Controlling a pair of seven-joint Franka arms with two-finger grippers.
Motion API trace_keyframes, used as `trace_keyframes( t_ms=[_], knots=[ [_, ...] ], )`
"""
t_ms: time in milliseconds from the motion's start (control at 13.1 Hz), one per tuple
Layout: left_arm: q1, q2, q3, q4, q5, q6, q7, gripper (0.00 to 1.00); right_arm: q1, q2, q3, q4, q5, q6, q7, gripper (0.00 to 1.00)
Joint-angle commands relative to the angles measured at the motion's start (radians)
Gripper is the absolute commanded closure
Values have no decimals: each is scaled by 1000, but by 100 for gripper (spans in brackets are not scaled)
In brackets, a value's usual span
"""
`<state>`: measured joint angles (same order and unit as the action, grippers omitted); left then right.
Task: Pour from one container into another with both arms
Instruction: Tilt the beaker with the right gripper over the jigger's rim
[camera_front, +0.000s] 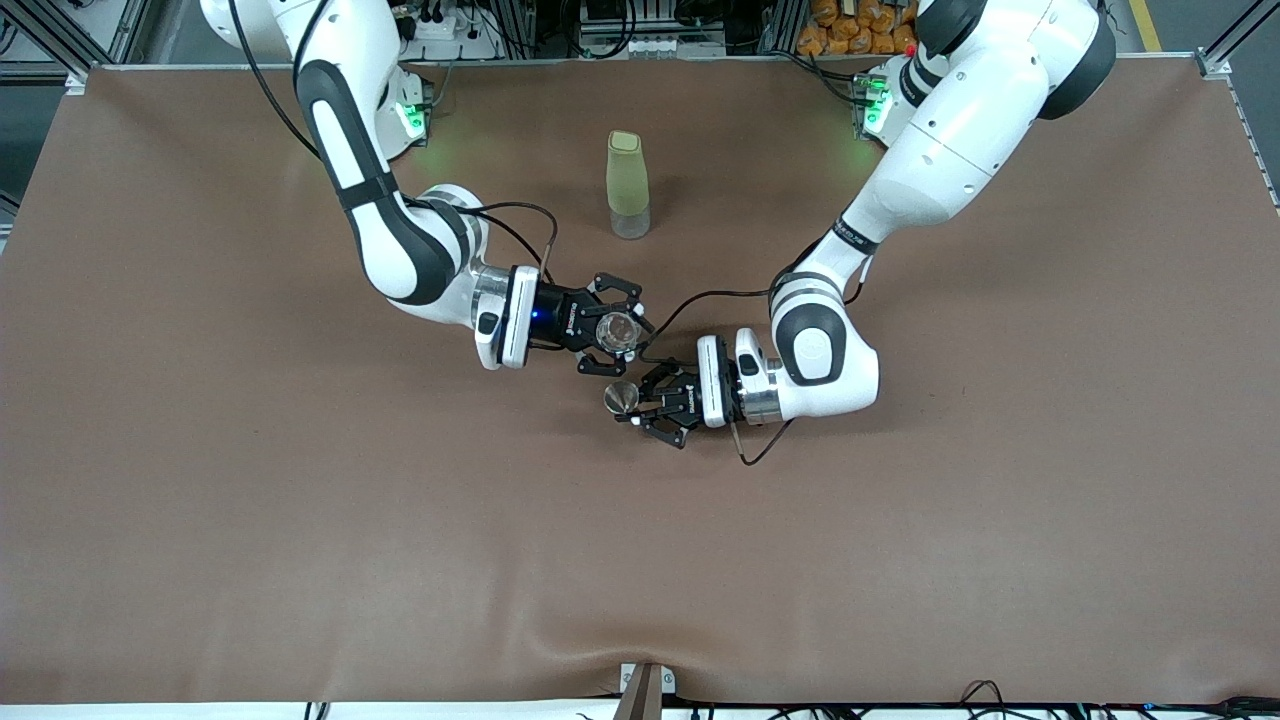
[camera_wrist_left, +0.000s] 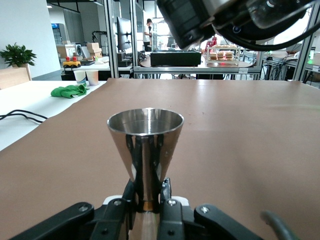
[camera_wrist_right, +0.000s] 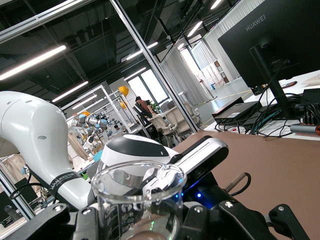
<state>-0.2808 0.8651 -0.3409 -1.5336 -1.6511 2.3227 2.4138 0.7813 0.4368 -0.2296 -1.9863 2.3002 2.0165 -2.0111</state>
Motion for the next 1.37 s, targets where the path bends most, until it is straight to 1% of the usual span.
trace_keyframes(
  t_ms=[0, 381, 534, 763, 992, 1297],
  knots=[
    [-6, 14, -4, 21, -61, 4, 48, 100, -10, 0, 10, 6, 27, 7, 63, 100],
    [-6, 14, -4, 20, -67, 1, 48, 100, -11, -1, 10, 6, 28, 5, 259, 100],
    [-6, 14, -4, 18, -69, 1, 48, 100, -11, -1, 10, 8, 30, 7, 299, 100],
    [-15, 14, -4, 18, -91, 1, 48, 100, -11, 0, 10, 17, 30, 24, 305, 100],
    [-20, 14, -4, 15, -102, 1, 48, 100, -8, 5, 10, 27, 28, 27, 415, 100],
    [-20, 12, -6, 13, -102, 1, 50, 100, -10, 16, 10, 34, 28, 27, 439, 100]
  ],
)
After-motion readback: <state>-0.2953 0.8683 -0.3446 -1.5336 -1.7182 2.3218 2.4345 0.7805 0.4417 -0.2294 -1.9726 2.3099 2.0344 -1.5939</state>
